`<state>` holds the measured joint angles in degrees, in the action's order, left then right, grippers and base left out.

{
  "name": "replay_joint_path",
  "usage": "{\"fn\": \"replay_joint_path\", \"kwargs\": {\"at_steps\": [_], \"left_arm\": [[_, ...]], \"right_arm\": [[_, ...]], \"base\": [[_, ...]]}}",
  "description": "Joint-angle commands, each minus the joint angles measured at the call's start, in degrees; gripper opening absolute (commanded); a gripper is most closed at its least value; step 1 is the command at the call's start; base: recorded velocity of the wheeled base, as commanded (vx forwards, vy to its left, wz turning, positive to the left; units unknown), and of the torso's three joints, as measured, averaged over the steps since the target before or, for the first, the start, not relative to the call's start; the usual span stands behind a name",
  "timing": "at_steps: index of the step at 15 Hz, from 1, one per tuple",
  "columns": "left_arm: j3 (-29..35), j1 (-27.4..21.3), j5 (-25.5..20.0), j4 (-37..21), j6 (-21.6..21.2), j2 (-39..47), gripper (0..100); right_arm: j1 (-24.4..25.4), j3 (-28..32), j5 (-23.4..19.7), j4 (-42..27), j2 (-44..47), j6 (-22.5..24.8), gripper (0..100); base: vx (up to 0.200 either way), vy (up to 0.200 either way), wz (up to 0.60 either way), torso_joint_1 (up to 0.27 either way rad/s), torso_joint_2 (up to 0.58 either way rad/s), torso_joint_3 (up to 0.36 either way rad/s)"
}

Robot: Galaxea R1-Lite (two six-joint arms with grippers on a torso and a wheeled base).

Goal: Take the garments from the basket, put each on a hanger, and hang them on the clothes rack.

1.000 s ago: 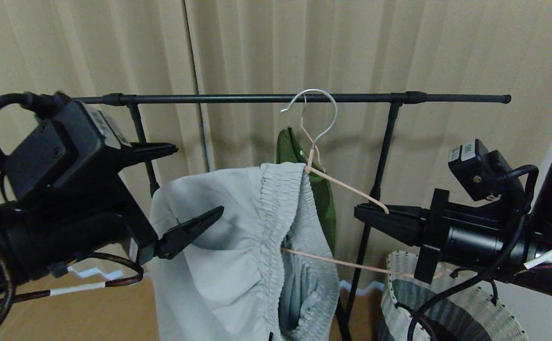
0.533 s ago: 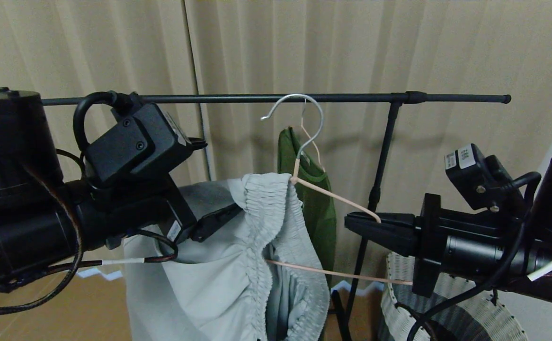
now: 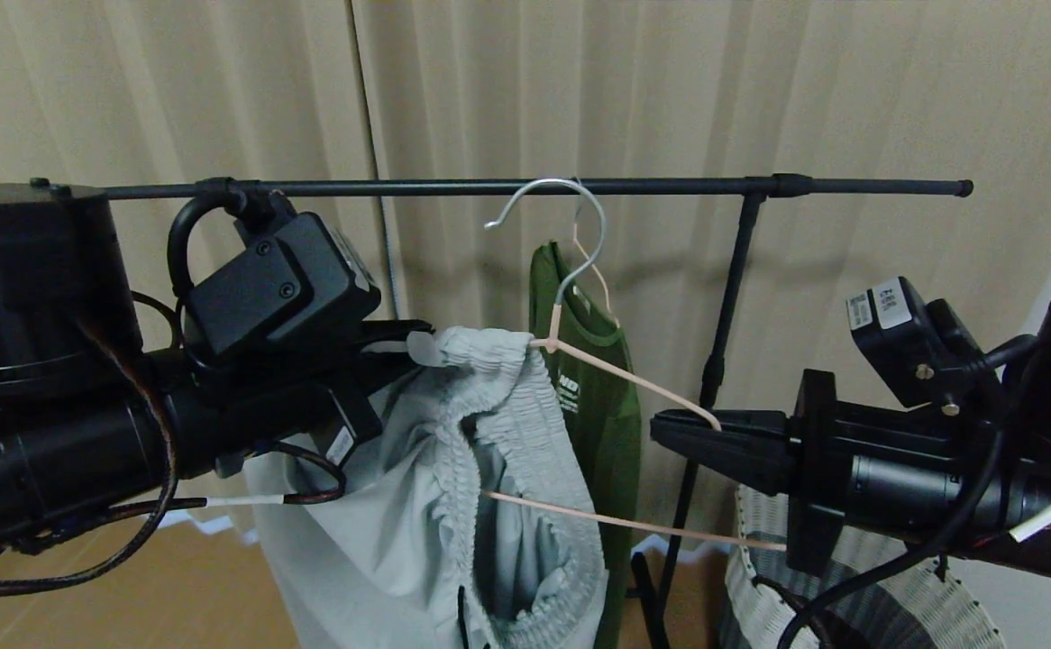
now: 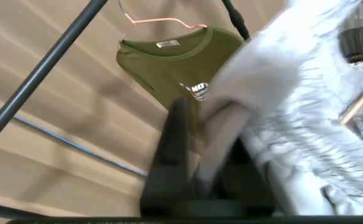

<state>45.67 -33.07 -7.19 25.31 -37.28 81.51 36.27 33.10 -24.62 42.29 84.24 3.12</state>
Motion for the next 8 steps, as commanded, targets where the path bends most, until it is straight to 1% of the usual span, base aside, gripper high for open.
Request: {"fn": "replay_joint_path", "kwargs": {"at_steps": [1, 5, 8], "left_arm": [[-0.58, 0.03, -0.01, 0.00, 0.01, -0.21, 0], [-1.81, 0.11, 0.25, 0.36, 0.01, -0.21, 0], [-1.81, 1.34, 0.42, 1.41, 0.10, -0.03, 0]], "right_arm": [[0.03, 0.04, -0.07, 0.25, -0.13, -0.04, 0], [-0.32, -0.05, 0.19, 0.34, -0.48, 0.04, 0], [-0.41, 0.04, 0.28, 0.25, -0.57, 0.13, 0]], "base": [[0.000, 0.000, 0.00, 0.000, 0.00, 0.000], [0.000, 0.000, 0.00, 0.000, 0.00, 0.000], [0.000, 0.000, 0.00, 0.000, 0.00, 0.000]]}}
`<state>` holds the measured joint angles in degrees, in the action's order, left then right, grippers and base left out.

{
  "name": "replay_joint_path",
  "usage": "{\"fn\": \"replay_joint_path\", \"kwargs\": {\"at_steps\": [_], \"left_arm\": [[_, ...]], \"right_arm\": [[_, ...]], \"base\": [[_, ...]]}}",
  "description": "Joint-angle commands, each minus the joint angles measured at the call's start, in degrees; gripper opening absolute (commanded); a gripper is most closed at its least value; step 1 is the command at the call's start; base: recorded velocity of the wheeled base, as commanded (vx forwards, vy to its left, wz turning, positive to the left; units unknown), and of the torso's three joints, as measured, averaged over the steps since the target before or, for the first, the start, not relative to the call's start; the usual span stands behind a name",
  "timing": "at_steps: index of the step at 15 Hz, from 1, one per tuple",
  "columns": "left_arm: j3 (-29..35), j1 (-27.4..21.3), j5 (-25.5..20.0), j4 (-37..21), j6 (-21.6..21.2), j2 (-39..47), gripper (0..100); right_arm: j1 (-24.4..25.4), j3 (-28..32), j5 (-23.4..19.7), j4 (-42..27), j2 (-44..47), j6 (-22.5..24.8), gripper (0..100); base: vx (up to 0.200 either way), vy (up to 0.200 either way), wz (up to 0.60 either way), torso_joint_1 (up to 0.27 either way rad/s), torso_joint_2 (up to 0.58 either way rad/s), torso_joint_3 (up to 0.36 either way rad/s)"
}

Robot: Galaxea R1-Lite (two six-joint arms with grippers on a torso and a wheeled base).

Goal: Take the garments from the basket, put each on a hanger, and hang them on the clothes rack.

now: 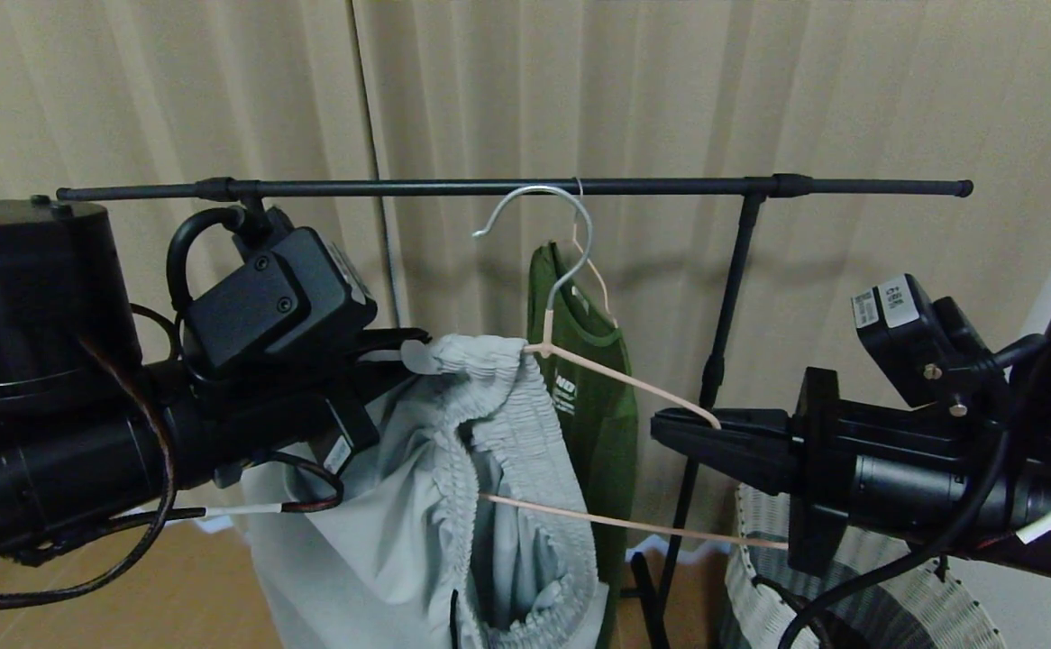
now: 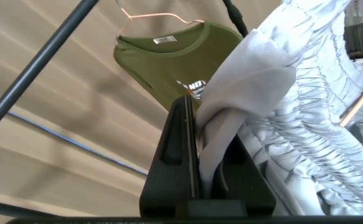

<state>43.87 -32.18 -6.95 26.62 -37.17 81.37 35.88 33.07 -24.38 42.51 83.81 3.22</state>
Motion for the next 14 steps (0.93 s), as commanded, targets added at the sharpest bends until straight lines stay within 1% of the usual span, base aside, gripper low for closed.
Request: {"fn": "replay_joint_path", "kwargs": {"at_steps": [1, 2, 5, 7, 9, 10, 11, 14], "left_arm": [[-0.10, 0.54, 0.18, 0.09, 0.08, -0.07, 0], [-0.19, 0.98, 0.18, 0.09, 0.08, -0.16, 0], [-1.33, 2.74, 0.36, 0.09, 0.08, -0.25, 0], [-2.30, 4.15, 2.11, 0.09, 0.26, -0.86, 0], [-3.18, 5.90, 8.09, 0.09, 1.22, -1.13, 0], [-3.09, 6.08, 9.41, 0.09, 1.84, -1.13, 0], [-3.00, 6.26, 12.31, 0.09, 4.47, -1.13, 0], [-3.09, 6.26, 16.18, 0.01, 9.40, -0.95, 0]], "right_arm": [[-0.02, -0.11, 0.04, 0.03, -0.14, 0.03, 0], [-0.02, -0.11, 0.12, 0.03, -0.14, 0.03, 100], [-0.37, -0.11, 1.79, 0.12, -0.23, -0.05, 100], [-1.07, -0.64, 2.76, 0.03, -1.02, 0.03, 100], [-2.83, -0.73, 4.17, -0.23, -1.72, 0.12, 100], [-3.45, -0.73, 4.61, -0.32, -1.81, 0.12, 100], [-3.88, -0.91, 5.66, -0.58, -1.98, 0.12, 100], [-3.97, -1.52, 8.12, -0.58, -2.07, 0.12, 100]], "base": [[0.000, 0.000, 0.00, 0.000, 0.00, 0.000], [0.000, 0.000, 0.00, 0.000, 0.00, 0.000], [0.000, 0.000, 0.00, 0.000, 0.00, 0.000], [0.000, 0.000, 0.00, 0.000, 0.00, 0.000], [0.000, 0.000, 0.00, 0.000, 0.00, 0.000], [0.000, 0.000, 0.00, 0.000, 0.00, 0.000], [0.000, 0.000, 0.00, 0.000, 0.00, 0.000], [0.000, 0.000, 0.00, 0.000, 0.00, 0.000]]}}
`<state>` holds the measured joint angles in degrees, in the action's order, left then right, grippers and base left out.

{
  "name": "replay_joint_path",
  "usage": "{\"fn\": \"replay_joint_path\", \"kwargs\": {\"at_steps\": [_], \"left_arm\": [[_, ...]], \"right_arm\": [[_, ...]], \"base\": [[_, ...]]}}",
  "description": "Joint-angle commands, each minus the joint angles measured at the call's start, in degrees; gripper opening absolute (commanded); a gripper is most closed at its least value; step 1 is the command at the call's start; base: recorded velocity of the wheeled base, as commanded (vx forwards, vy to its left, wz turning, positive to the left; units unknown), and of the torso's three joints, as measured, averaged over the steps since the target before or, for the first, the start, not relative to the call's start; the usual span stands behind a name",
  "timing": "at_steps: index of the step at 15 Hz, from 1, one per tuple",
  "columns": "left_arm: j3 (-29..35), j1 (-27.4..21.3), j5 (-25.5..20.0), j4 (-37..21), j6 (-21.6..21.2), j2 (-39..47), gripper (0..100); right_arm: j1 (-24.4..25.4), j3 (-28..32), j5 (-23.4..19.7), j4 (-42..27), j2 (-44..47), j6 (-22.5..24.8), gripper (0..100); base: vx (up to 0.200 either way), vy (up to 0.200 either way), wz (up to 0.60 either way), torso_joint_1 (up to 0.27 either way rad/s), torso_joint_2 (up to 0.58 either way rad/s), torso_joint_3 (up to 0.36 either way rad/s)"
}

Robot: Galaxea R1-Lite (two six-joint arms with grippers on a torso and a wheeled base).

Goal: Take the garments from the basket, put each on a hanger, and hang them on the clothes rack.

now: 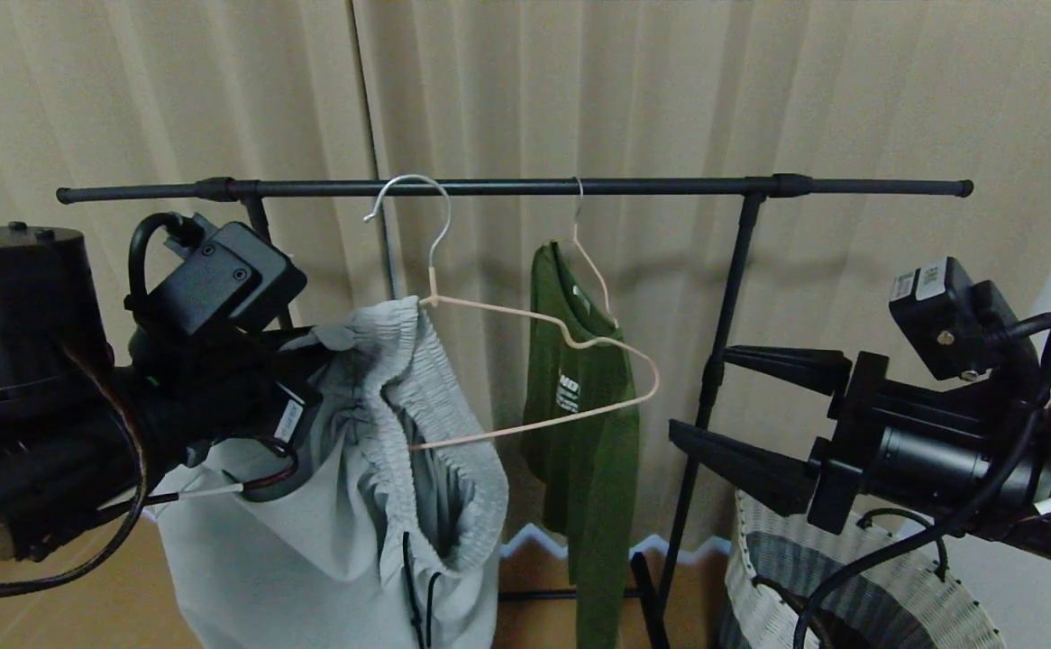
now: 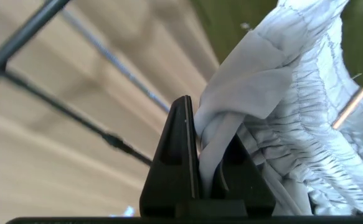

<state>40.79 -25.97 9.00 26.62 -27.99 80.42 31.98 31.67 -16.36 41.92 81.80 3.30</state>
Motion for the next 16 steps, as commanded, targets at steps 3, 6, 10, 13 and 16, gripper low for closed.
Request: {"fn": "replay_joint_path", "kwargs": {"at_steps": [3, 6, 10, 13, 16], "left_arm": [[0.43, 0.04, 2.43, 0.09, 4.35, 0.17, 0], [2.72, -0.40, 2.43, 0.27, 8.65, 0.17, 0], [4.21, -4.62, 1.90, 1.94, 14.81, 0.17, 0], [4.12, -6.82, 1.37, 6.51, 14.89, 0.26, 0], [3.86, -7.96, 1.37, 6.95, 14.72, 0.00, 0]], "right_arm": [[0.37, -1.09, 1.95, 0.09, -0.24, 0.04, 100], [3.62, -2.49, 2.82, 0.09, 0.12, -0.05, 100], [8.98, -2.40, 2.82, 0.35, 2.31, -0.23, 100], [10.48, 0.50, 4.32, 0.79, 7.32, -0.23, 100], [10.48, 3.66, 4.85, 0.79, 10.05, -0.40, 100]], "base": [[0.000, 0.000, 0.00, 0.000, 0.00, 0.000], [0.000, 0.000, 0.00, 0.000, 0.00, 0.000], [0.000, 0.000, 0.00, 0.000, 0.00, 0.000], [0.000, 0.000, 0.00, 0.000, 0.00, 0.000], [0.000, 0.000, 0.00, 0.000, 0.00, 0.000]]}}
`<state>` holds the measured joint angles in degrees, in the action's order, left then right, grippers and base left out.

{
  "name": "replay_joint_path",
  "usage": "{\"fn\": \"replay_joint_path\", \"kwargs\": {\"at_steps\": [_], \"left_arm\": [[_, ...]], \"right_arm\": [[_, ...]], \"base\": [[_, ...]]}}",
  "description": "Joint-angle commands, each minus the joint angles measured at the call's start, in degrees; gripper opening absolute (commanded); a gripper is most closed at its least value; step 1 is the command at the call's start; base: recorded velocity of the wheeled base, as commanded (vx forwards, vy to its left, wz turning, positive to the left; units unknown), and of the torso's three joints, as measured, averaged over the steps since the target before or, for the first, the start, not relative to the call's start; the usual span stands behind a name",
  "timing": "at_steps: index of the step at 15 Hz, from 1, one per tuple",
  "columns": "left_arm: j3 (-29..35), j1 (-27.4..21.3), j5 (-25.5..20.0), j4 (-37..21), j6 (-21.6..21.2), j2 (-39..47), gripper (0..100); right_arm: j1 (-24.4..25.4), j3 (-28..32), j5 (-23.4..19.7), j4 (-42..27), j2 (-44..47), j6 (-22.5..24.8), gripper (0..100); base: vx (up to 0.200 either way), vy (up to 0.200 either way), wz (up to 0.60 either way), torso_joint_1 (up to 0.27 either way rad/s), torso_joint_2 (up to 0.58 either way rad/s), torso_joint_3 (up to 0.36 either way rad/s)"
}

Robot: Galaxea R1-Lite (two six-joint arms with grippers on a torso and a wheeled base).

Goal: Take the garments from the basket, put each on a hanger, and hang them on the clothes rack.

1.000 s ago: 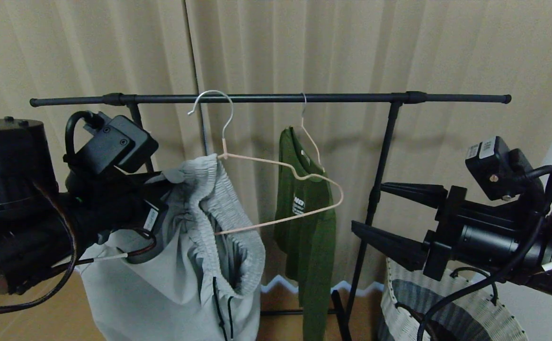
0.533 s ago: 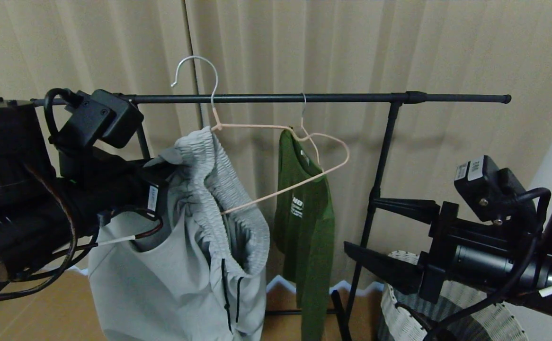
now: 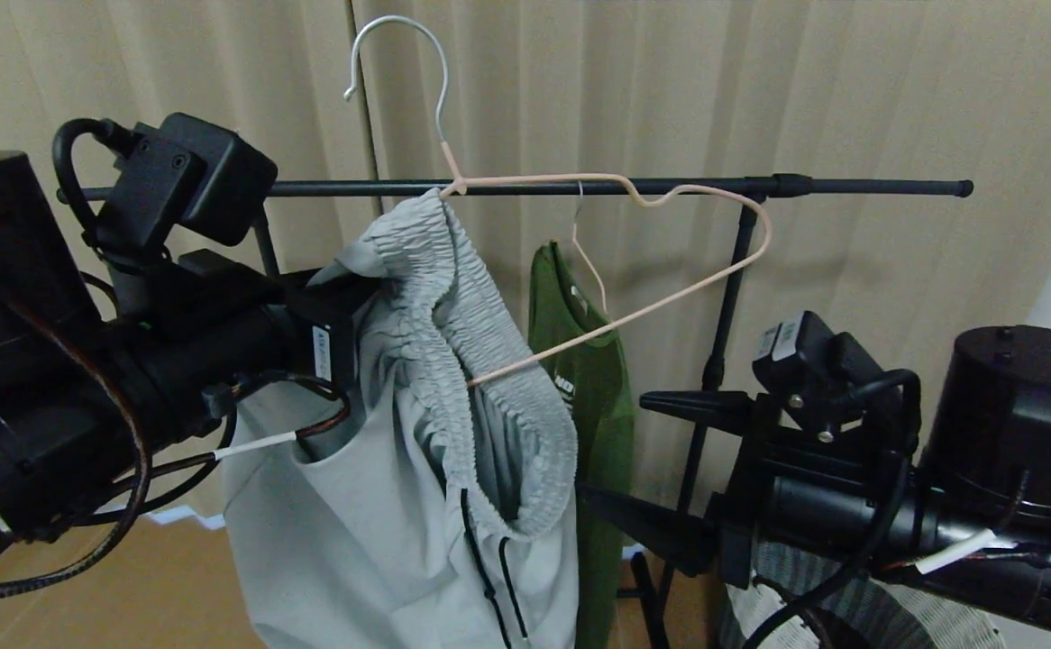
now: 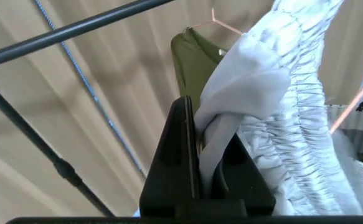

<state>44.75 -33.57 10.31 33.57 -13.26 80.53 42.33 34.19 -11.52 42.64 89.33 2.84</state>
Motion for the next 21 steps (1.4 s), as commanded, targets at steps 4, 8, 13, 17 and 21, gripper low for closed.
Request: {"fn": "replay_joint_path", "kwargs": {"at_steps": [4, 8, 13, 17, 21], "left_arm": [[-0.02, -2.90, 0.06, 0.00, -0.10, -0.99, 0], [-0.02, -3.69, 0.06, 0.00, -0.18, -1.61, 0], [-0.10, -4.31, 0.06, 0.00, -0.18, -2.75, 0], [-3.44, -2.11, 0.50, -0.26, -4.14, -3.89, 0], [-4.41, 2.90, 0.50, -0.17, -9.68, -3.80, 0]], "right_arm": [[-0.14, 3.07, 0.18, -0.02, 6.03, -0.91, 100], [-0.49, 4.21, 0.45, 0.07, 8.31, -1.26, 100], [-1.72, 3.86, 1.68, -0.02, 8.14, -1.26, 0], [-5.68, 1.58, 4.31, 0.07, 4.97, -1.26, 0], [-12.79, 2.37, 4.31, 0.07, 3.30, -1.43, 0]], "base": [[0.000, 0.000, 0.00, 0.000, 0.00, 0.000], [0.000, 0.000, 0.00, 0.000, 0.00, 0.000], [0.000, 0.000, 0.00, 0.000, 0.00, 0.000], [0.000, 0.000, 0.00, 0.000, 0.00, 0.000], [0.000, 0.000, 0.00, 0.000, 0.00, 0.000]]}}
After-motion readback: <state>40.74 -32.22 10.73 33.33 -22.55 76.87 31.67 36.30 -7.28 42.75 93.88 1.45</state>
